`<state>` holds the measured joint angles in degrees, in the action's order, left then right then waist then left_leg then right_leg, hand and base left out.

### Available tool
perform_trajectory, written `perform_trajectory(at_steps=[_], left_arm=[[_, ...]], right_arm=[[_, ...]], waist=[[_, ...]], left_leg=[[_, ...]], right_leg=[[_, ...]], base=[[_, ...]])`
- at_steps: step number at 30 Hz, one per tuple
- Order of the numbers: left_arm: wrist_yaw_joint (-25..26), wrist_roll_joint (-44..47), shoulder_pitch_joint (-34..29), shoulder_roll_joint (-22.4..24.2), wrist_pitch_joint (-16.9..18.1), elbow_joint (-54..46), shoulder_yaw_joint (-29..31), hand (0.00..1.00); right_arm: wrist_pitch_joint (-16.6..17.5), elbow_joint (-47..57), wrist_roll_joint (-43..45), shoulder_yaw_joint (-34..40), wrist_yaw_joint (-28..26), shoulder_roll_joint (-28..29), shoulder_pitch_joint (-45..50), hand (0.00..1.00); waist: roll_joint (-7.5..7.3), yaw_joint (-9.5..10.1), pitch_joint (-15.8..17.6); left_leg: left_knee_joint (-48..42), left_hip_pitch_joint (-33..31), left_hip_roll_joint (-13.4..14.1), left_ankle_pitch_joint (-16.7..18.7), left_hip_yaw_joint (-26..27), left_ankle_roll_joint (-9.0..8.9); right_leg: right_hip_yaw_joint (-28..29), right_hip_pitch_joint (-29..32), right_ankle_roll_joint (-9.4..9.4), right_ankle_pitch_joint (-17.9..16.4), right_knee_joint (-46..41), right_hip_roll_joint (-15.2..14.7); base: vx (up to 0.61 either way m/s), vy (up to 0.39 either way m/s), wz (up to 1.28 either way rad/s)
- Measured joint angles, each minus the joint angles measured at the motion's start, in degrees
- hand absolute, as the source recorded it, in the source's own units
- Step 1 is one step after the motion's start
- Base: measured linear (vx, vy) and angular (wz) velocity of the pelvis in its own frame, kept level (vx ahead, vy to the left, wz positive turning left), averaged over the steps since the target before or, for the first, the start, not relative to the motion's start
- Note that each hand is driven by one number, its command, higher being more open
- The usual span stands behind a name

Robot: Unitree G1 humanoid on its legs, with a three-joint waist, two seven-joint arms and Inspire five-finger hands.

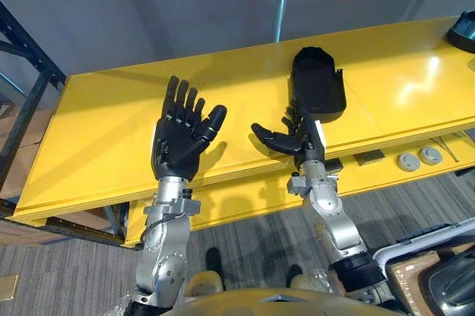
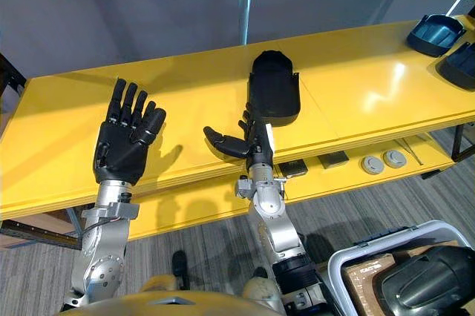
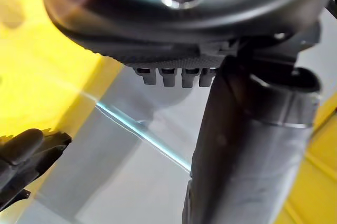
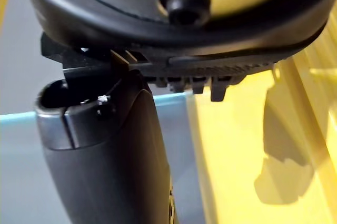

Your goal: Walk over and take three plastic housings, then place them on the shelf

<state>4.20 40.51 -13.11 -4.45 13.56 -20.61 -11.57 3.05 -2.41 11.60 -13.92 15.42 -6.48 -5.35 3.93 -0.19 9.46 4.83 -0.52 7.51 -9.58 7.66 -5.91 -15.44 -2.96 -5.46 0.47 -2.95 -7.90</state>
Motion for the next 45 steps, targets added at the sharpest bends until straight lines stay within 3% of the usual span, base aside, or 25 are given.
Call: perform_trajectory(at_steps=[17,34,39,41,45], left_arm=[[-1.3,4.4,-1.5,-0.1,-1.5,3.2,-4.0,1.0],[-1.3,4.4,-3.1,-0.9,-2.5,3.2,-4.9,1.0],[-2.0,4.4,-3.2,-1.7,-2.6,3.2,-5.0,1.0],[-2.8,4.4,-3.4,-2.6,-2.6,3.2,-4.1,1.0],[-3.2,4.5,-5.0,-3.1,-2.7,3.2,-1.3,1.0]], right_arm=[[1.4,-0.1,0.0,2.8,5.3,1.9,1.5,1.0],[3.1,-0.1,-1.9,4.0,3.4,1.8,2.6,1.0],[4.5,8.4,-6.7,6.5,-3.6,-4.0,4.6,1.0],[8.4,14.6,-6.7,12.5,-6.2,-7.4,4.9,1.0],[12.0,22.0,-6.7,23.4,-7.7,-13.3,4.6,1.0]], waist=[[-0.3,0.53,0.1],[-1.24,0.65,-0.1],[-1.37,1.18,-0.1],[-1.72,1.29,0.0],[-3.04,0.31,0.0]], left_leg=[[0.1,-0.1,0.1,0.0,0.3,0.01],[0.1,-0.1,0.1,0.2,1.1,0.05],[0.1,-0.2,0.1,0.2,1.1,0.05],[0.1,-0.2,0.1,0.2,1.1,0.07],[0.1,0.0,0.1,0.4,1.4,-0.01]], right_leg=[[0.1,0.1,-0.02,0.0,0.1,0.0],[0.4,0.4,-0.26,0.2,0.3,0.0],[0.4,0.1,-0.75,0.9,1.0,0.1],[0.4,0.1,-0.76,0.9,1.0,0.1],[0.6,0.1,-0.76,0.9,1.1,0.1]], base=[[0.0,0.0,0.0],[0.0,0.0,-0.01],[0.0,0.0,0.0],[0.0,0.0,0.0],[0.0,0.0,-0.02]])
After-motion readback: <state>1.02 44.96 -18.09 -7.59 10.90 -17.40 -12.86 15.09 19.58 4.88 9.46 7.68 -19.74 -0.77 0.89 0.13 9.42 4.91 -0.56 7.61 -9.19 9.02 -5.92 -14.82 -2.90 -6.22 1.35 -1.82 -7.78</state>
